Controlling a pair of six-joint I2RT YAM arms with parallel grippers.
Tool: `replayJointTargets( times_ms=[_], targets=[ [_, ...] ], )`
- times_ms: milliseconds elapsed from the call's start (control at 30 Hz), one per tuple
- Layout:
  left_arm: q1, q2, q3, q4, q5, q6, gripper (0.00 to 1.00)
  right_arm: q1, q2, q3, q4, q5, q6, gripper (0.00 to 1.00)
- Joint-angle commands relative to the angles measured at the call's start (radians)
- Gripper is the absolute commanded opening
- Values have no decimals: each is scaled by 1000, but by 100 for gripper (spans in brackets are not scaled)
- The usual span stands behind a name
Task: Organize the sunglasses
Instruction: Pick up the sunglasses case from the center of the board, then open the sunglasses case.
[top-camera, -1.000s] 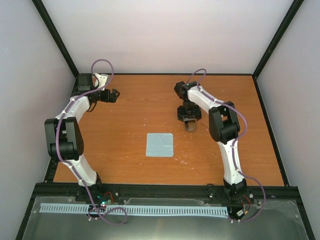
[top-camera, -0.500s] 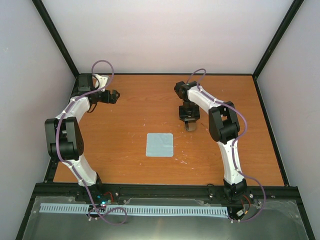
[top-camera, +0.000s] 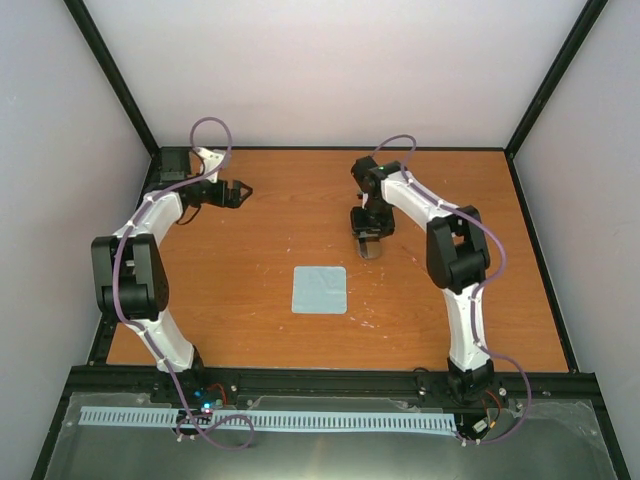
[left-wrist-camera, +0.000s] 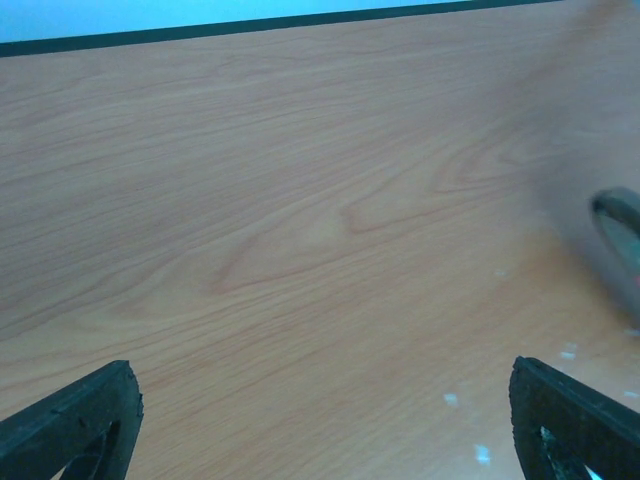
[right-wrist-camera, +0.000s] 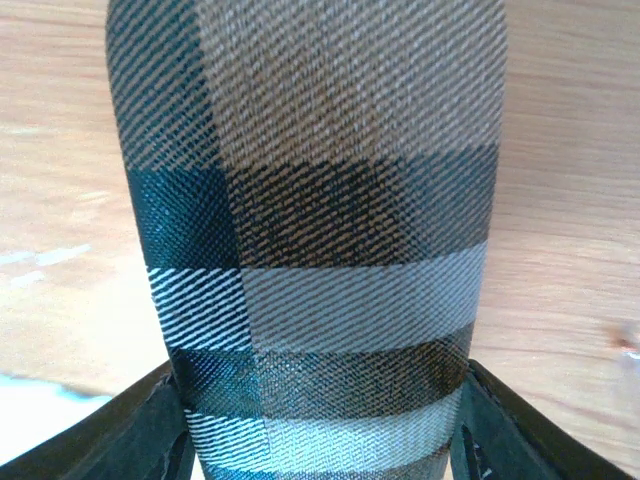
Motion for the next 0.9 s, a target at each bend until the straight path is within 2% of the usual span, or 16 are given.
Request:
replayJointTargets(
  times_ms=[0, 133, 300, 567, 867],
  targets=[
    [-73, 10, 65, -50, 234, 26, 99, 4, -187, -74, 187, -331, -109, 20],
    [-160, 12, 61, -70, 289, 64, 99, 2, -234, -164, 321, -577, -133, 17],
    [-231, 17, 58, -83, 279, 128, 99, 4, -250, -223, 440, -829, -113, 17],
    [-242, 21, 68, -54, 360, 137, 99, 4, -252, -215, 502, -926, -85, 20],
    [-248, 17, 88, -53, 463, 160, 99, 5, -248, -220, 547, -931, -51, 21]
  ],
)
